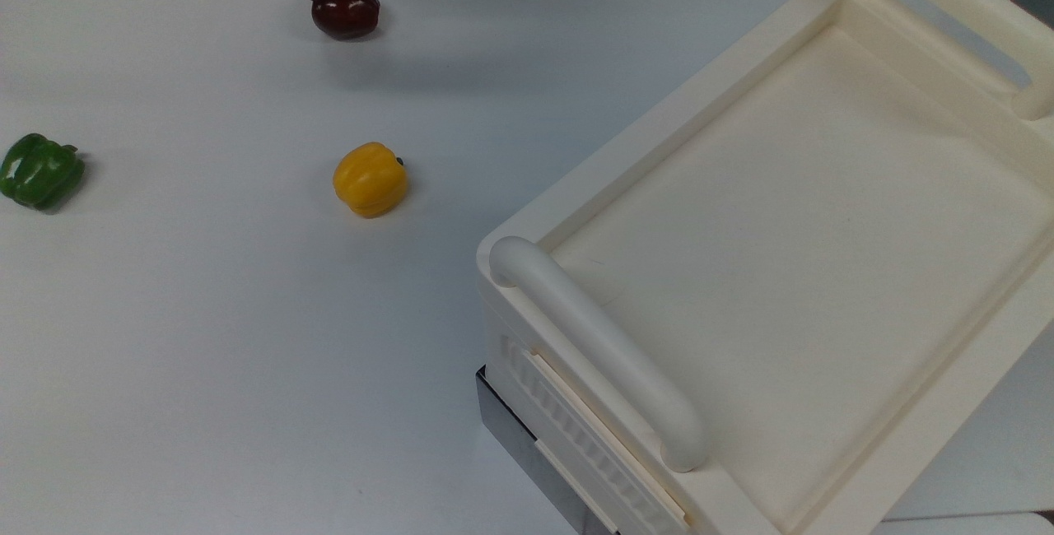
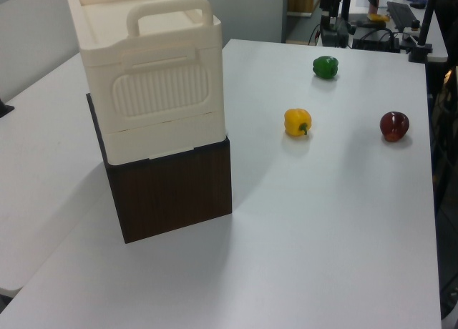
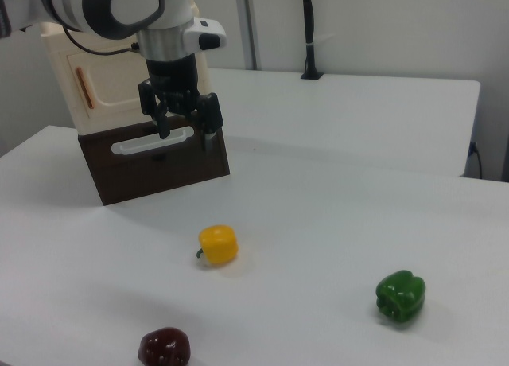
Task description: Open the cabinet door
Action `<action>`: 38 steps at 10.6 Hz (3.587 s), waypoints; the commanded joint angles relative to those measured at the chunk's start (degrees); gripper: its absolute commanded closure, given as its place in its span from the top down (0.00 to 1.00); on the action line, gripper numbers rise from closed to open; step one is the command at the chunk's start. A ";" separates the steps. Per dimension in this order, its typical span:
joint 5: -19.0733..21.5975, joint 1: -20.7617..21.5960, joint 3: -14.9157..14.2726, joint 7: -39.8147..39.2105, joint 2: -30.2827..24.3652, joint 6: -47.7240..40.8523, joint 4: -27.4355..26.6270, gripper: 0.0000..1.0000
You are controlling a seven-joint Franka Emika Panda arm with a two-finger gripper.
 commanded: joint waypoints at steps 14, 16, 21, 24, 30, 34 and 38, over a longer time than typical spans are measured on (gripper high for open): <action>-0.46 -0.37 -0.11 -0.81 -2.01 -5.36 -0.49 1.00; -0.29 -0.11 -0.11 -0.99 -1.92 -7.45 -0.40 1.00; 0.16 0.06 -0.02 -4.42 -1.92 -10.37 -0.40 1.00; -0.02 0.24 0.16 -4.42 -1.92 -10.28 -0.40 1.00; 0.07 0.33 0.42 -4.59 -1.74 -10.19 -0.49 0.80; 0.07 0.42 0.68 -4.59 -1.66 -10.19 -0.67 0.74; 3.92 1.55 0.86 -5.38 -0.60 -9.40 -0.58 0.71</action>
